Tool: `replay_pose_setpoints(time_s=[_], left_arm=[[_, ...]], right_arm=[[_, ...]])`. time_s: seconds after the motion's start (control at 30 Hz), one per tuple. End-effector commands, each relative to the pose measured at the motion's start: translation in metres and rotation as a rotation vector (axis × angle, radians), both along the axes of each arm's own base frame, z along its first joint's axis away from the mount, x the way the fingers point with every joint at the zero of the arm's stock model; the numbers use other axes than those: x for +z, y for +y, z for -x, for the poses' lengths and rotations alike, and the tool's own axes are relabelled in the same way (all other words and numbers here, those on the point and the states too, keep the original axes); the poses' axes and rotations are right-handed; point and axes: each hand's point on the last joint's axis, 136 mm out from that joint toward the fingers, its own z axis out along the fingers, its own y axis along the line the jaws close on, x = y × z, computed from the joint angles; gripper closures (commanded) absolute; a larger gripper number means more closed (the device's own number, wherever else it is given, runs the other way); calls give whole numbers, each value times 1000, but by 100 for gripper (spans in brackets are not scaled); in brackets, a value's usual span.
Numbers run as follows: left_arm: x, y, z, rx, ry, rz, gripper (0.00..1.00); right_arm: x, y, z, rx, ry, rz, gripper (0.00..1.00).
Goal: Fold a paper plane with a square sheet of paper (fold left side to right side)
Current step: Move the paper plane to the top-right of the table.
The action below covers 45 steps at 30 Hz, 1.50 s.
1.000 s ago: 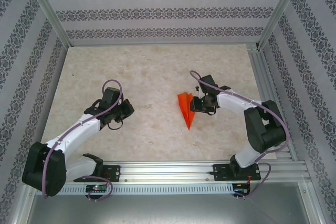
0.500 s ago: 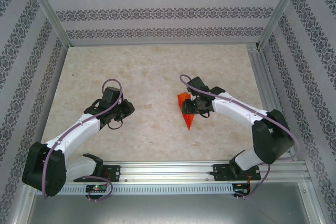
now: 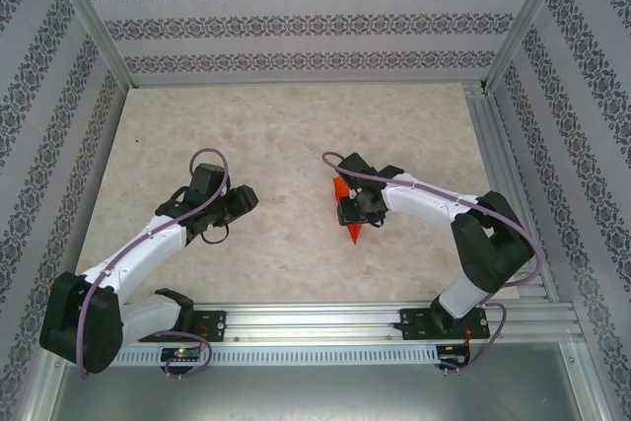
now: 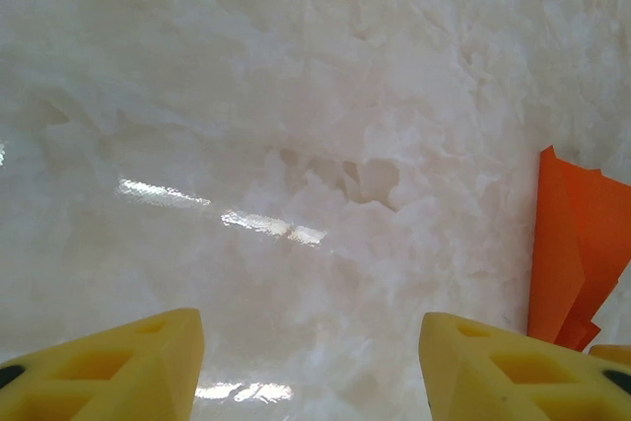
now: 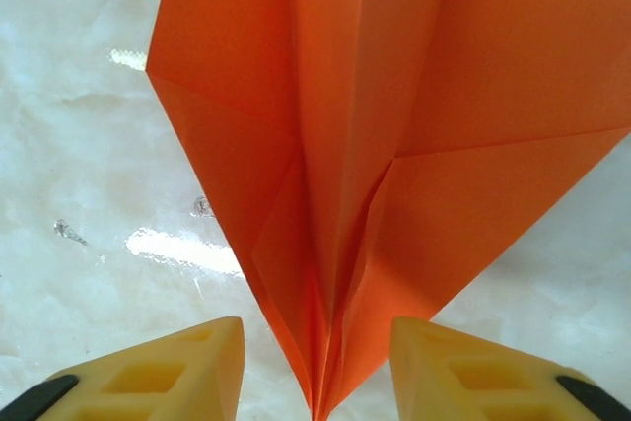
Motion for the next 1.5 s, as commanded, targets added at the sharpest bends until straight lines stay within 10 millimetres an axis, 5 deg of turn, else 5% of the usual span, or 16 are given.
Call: replay_pose_setpoints(time_s=[0.0, 0.27, 0.77, 0.87, 0.97, 1.2, 1.47], left_arm=[[11, 5, -3, 5, -26, -22, 39], [12, 6, -2, 0, -25, -28, 34], [14, 9, -1, -2, -26, -46, 28], [17, 12, -1, 2, -33, -61, 15], [21, 13, -1, -1, -50, -71, 0], [30, 18, 1, -10, -75, -97, 0], [32, 18, 6, -34, -72, -105, 0]], right_arm=[[0, 2, -7, -9, -19, 18, 60], [-8, 5, -14, -4, -21, 33, 63], [-25, 3, -32, 14, -21, 114, 86], [-15, 1, -40, 12, -42, 109, 92], [-1, -4, -56, 9, -66, 92, 93], [25, -30, -120, -36, -112, 95, 93], [20, -52, -198, -116, -110, 114, 93]])
